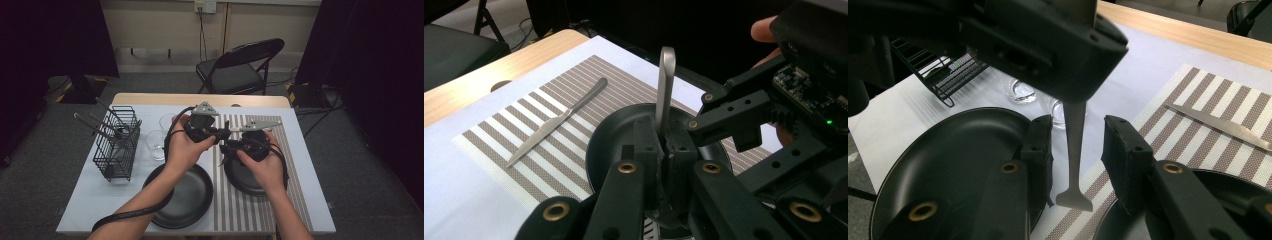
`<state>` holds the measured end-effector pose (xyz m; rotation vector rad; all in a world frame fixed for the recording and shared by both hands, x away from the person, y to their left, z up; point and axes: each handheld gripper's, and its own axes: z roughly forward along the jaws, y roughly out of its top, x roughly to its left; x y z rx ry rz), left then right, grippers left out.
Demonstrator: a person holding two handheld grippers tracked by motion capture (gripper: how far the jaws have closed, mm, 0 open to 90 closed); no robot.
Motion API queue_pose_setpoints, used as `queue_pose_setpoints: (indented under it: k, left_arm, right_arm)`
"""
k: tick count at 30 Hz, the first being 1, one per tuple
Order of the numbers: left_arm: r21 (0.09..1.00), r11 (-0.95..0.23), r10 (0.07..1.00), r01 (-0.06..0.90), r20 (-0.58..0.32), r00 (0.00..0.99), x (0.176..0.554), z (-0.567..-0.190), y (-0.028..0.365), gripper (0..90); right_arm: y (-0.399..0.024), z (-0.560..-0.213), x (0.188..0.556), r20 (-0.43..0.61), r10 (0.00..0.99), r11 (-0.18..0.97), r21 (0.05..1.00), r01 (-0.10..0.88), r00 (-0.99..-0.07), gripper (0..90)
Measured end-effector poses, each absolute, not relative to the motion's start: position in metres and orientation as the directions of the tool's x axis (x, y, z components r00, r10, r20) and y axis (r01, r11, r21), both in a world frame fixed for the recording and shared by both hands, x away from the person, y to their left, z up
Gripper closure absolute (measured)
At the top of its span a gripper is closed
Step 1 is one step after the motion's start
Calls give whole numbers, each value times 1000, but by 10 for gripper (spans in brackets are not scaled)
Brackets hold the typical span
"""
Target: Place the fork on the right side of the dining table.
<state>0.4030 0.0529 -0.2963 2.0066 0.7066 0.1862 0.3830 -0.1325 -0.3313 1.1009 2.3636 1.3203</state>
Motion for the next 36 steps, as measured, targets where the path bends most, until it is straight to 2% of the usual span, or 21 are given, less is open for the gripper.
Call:
queue_pose_setpoints:
  k: [13, 21, 29, 36]
  left_arm:
    - [835, -368, 544, 408, -162, 823, 401, -302, 50, 869]
    - [837, -366, 550, 406, -158, 820, 402, -300, 51, 869]
    - [839, -357, 564, 409, -156, 811, 403, -302, 54, 869]
    - [845, -338, 558, 415, -175, 811, 402, -302, 54, 848]
  right_arm:
    - [-130, -329, 383, 163, 696, 308, 812, 496, -699, 739]
    - [-130, -331, 383, 163, 695, 310, 811, 496, -701, 748]
    - [-131, -330, 383, 167, 696, 312, 806, 503, -698, 818]
    - [-131, -329, 383, 159, 697, 322, 802, 504, -699, 832]
